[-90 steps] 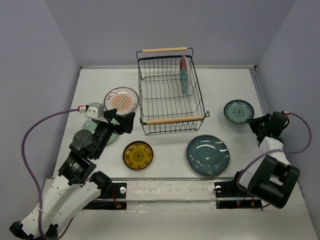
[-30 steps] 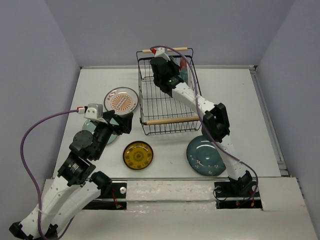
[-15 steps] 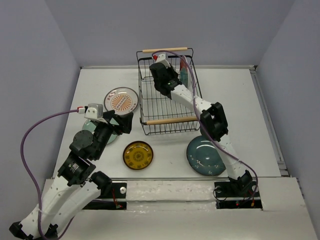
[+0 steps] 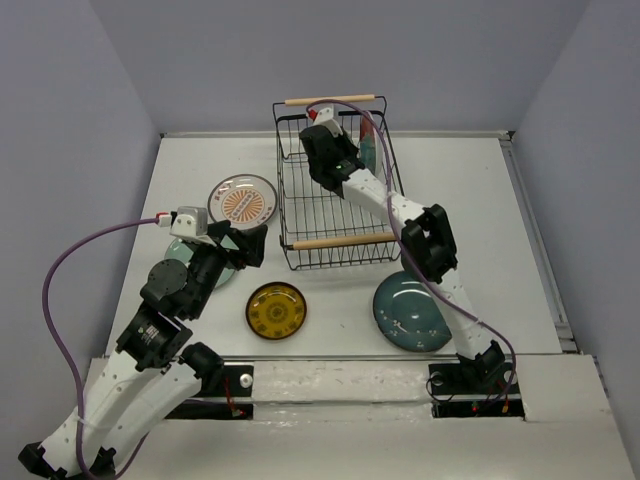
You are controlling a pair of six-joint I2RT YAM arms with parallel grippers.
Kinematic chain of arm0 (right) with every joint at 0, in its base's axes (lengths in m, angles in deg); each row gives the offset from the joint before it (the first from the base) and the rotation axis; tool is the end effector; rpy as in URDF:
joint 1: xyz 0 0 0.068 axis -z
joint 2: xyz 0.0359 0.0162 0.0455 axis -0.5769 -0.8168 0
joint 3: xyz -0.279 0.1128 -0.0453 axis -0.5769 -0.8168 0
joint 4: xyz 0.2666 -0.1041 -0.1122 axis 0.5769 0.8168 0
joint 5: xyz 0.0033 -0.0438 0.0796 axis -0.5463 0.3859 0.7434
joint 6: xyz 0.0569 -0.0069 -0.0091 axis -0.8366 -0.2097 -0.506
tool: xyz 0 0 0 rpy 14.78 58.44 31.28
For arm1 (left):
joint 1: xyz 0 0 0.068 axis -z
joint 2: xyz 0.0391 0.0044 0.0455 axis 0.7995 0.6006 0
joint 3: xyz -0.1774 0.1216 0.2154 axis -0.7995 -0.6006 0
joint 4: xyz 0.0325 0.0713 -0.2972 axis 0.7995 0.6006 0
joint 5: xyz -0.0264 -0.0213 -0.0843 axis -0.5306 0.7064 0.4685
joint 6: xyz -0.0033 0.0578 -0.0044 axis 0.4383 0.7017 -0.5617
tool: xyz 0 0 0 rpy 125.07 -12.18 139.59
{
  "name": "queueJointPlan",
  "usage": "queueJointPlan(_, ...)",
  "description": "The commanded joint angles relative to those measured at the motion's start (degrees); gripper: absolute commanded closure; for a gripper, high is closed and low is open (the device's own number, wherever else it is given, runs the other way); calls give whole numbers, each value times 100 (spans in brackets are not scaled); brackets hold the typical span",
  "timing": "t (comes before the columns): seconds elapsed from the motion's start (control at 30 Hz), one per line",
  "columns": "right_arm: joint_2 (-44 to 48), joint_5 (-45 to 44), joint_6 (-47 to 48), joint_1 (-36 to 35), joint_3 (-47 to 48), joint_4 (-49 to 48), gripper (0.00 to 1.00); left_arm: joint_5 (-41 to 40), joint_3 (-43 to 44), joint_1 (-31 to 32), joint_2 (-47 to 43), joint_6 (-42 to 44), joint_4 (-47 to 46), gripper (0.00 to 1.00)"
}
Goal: Load the plates into the dish rack
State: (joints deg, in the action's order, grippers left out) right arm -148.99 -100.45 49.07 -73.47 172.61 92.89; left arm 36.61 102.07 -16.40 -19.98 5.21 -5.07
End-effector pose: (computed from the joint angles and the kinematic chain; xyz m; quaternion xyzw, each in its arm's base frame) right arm 0.5183 0.3628 0.2681 -0.0647 0.7822 -0.3000 0.5423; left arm 0.1178 -0.0753 0.3905 0.0333 0.6492 -0.2557 0.7156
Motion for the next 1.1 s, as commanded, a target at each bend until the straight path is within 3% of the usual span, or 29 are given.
queueJointPlan(0.0, 590, -463, 33, 62, -204, 48, 93, 11, 244, 23, 37, -9, -254, 1)
queueJointPlan(0.43, 731, -428, -37, 62, -336, 39, 93, 38, 244, 32, 55, -9, -271, 1)
queueJointPlan(1.07, 213, -121, -292, 62, -275, 118, 93, 11, 235, 40, 37, 0, -263, 1)
